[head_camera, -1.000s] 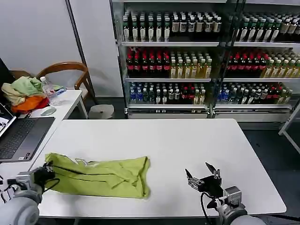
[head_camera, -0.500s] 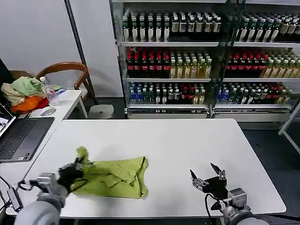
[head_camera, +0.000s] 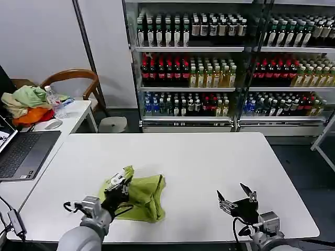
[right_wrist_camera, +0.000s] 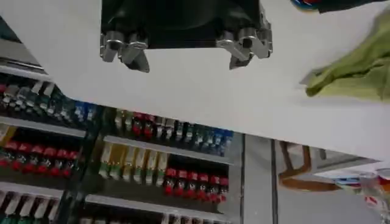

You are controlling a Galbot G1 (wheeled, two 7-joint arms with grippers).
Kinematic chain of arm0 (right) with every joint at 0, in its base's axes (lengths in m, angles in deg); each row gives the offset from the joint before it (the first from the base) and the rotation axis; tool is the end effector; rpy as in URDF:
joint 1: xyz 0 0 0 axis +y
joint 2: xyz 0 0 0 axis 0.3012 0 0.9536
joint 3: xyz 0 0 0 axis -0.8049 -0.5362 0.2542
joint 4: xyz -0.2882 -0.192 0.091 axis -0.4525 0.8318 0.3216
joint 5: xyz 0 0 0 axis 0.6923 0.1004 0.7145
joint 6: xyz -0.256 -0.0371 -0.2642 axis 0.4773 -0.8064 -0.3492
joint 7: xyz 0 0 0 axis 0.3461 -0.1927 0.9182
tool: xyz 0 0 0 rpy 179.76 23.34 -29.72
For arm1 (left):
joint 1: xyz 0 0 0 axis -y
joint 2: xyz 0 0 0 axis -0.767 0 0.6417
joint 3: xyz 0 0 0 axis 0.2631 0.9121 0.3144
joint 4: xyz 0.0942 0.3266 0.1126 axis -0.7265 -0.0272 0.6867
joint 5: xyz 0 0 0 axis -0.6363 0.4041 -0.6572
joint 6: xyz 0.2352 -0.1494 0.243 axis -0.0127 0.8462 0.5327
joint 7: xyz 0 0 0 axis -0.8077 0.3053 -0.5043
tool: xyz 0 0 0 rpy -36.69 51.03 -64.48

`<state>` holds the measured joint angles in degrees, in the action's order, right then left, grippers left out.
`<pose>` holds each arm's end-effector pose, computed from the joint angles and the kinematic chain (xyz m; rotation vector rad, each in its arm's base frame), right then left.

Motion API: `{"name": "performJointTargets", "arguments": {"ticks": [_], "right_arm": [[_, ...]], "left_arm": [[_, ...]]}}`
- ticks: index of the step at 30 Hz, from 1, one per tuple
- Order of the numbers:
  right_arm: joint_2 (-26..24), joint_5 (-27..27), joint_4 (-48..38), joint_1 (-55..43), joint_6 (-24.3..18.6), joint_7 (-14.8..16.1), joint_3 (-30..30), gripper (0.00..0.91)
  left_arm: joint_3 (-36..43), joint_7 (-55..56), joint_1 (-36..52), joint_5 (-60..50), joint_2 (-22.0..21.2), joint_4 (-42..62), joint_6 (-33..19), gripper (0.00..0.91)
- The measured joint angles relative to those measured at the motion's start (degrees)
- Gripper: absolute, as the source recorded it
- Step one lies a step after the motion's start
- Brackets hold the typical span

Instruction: Fold and organize the clothes.

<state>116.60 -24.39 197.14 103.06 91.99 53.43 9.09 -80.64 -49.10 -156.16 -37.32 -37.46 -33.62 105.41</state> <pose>0.1864 -0.0526 -0.2197 0.2553 -2.7356 0.2460 0.2421 0.0117 -0.2465 -0.3357 -2.7238 0.0268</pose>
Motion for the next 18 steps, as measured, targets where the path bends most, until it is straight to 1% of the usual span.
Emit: {"name": "performJointTargets", "arguments": {"ticks": [1, 2, 9, 12, 18], "right_arm": [[0.0, 0.0, 0.0, 0.0, 0.0, 0.0, 0.1, 0.907], [0.1, 0.0, 0.0, 0.0, 0.0, 0.0, 0.1, 0.907], [0.4, 0.1, -0.3, -0.3, 0.0, 0.0, -0.3, 0.907], [0.5, 0.2, -0.3, -0.4, 0.0, 0.1, -0.6, 0.907], [0.3, 0.2, -0.7, -0.9, -0.1, 0.1, -1.2, 0.907]], "left_arm": [[0.6, -0.1, 0.3, -0.3, -0.1, 0.3, -0.1, 0.060], [1.3, -0.2, 0.5, -0.7, -0.3, 0.7, -0.2, 0.907], [4.8, -0.8, 2.8, -2.5, -1.8, 3.4, -1.6, 0.907], [5.5, -1.7, 3.2, -2.8, -2.3, 4.2, -3.2, 0.907], [5.5, -2.9, 2.6, -2.8, -1.9, 3.0, -6.3, 0.907]]}}
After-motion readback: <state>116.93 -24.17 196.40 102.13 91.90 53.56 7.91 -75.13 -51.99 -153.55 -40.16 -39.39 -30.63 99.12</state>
